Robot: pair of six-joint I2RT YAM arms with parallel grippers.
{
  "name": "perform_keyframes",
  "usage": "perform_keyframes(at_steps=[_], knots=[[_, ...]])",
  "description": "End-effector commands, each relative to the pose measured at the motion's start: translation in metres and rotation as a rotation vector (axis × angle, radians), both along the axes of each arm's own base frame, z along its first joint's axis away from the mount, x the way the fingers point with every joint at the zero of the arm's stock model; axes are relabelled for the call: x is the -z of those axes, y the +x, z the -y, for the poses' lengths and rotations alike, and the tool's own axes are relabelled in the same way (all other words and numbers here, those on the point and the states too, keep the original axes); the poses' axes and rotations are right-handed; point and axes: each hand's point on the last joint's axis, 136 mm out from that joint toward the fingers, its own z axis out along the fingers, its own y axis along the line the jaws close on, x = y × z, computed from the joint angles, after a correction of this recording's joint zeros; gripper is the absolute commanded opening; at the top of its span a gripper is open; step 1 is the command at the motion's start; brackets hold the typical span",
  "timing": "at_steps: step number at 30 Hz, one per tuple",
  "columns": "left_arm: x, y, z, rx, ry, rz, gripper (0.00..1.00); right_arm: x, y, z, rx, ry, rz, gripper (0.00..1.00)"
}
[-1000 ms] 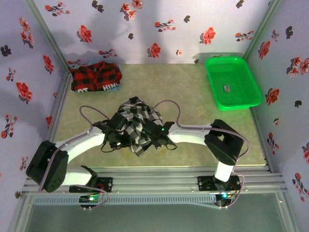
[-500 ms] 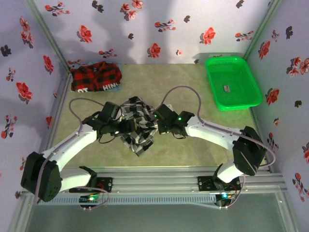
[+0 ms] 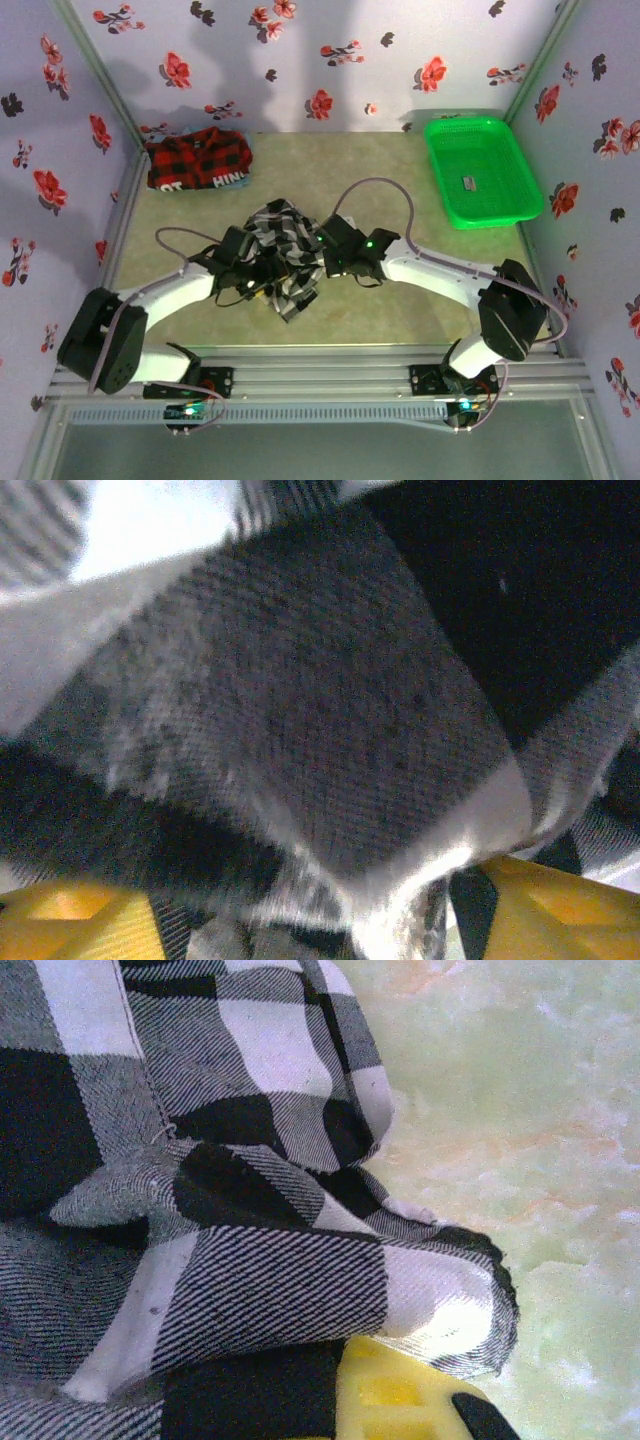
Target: Fold and stack the long sleeve shirts
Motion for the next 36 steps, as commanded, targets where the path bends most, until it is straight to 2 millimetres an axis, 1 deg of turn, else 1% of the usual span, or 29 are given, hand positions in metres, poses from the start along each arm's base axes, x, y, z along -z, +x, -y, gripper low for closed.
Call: perform_keyframes(at_steps=[1, 2, 4, 5, 6, 7, 8, 9, 10, 12, 15, 17, 19, 20, 21, 23, 25, 28, 31, 32, 34, 36], knots=[[-0.012, 0.024, 0.013, -0.056, -0.06, 0.047, 0.52, -0.012, 0.004, -0.008, 0.017, 0.044, 0.008, 0.02], [-0.011, 0.026, 0.012, -0.055, -0.05, 0.047, 0.4, -0.014, 0.003, -0.008, 0.016, 0.047, 0.011, 0.02], [-0.017, 0.031, 0.004, -0.067, -0.037, 0.058, 0.23, -0.022, 0.004, -0.005, 0.018, 0.046, 0.024, 0.02], [-0.025, 0.035, -0.002, -0.078, -0.03, 0.077, 0.18, -0.029, 0.005, -0.002, 0.021, 0.042, 0.033, 0.01], [-0.035, 0.038, -0.009, -0.081, -0.021, 0.098, 0.16, -0.035, 0.005, 0.002, 0.027, 0.038, 0.041, 0.01], [-0.047, 0.041, -0.018, -0.08, 0.005, 0.128, 0.15, -0.042, 0.006, 0.007, 0.036, 0.033, 0.049, 0.01], [-0.066, 0.046, -0.027, -0.073, 0.026, 0.175, 0.14, -0.053, 0.008, 0.014, 0.048, 0.031, 0.066, 0.0], [-0.08, 0.047, -0.036, -0.062, 0.056, 0.203, 0.13, -0.061, 0.011, 0.02, 0.061, 0.027, 0.081, 0.0], [-0.096, 0.051, -0.044, -0.048, 0.086, 0.242, 0.13, -0.074, 0.014, 0.028, 0.08, 0.029, 0.104, 0.0], [-0.124, 0.059, -0.06, -0.029, 0.133, 0.299, 0.12, -0.099, 0.022, 0.042, 0.104, 0.03, 0.161, 0.0], [-0.173, 0.074, -0.081, -0.007, 0.199, 0.414, 0.11, -0.148, 0.039, 0.067, 0.149, 0.019, 0.278, 0.0], [-0.211, 0.086, -0.092, 0.001, 0.23, 0.509, 0.1, -0.178, 0.049, 0.081, 0.168, 0.007, 0.337, 0.0], [-0.255, 0.097, -0.106, -0.014, 0.273, 0.611, 0.1, -0.208, 0.06, 0.096, 0.189, -0.002, 0.395, 0.0], [-0.278, 0.102, -0.112, -0.018, 0.289, 0.663, 0.1, -0.221, 0.065, 0.102, 0.203, 0.002, 0.419, 0.0], [-0.293, 0.106, -0.117, -0.021, 0.305, 0.699, 0.1, -0.232, 0.07, 0.108, 0.213, 0.002, 0.439, 0.0], [-0.333, 0.112, -0.129, -0.044, 0.344, 0.788, 0.1, -0.254, 0.078, 0.119, 0.238, 0.016, 0.484, 0.0], [-0.366, 0.117, -0.14, -0.075, 0.373, 0.859, 0.1, -0.274, 0.083, 0.124, 0.239, 0.039, 0.518, 0.0], [-0.409, 0.119, -0.156, -0.122, 0.394, 0.949, 0.09, -0.301, 0.083, 0.12, 0.198, 0.074, 0.56, 0.0], [-0.459, 0.111, -0.167, -0.176, 0.365, 1.07, 0.09, -0.324, 0.077, 0.116, 0.167, 0.123, 0.591, 0.0], [-0.474, 0.107, -0.17, -0.185, 0.369, 1.108, 0.1, -0.33, 0.073, 0.111, 0.138, 0.162, 0.59, 0.0], [-0.496, 0.1, -0.171, -0.182, 0.377, 1.168, 0.1, -0.337, 0.066, 0.108, 0.112, 0.2, 0.599, 0.0], [-0.508, 0.097, -0.167, -0.153, 0.376, 1.218, 0.1, -0.34, 0.063, 0.109, 0.108, 0.218, 0.613, 0.0]])
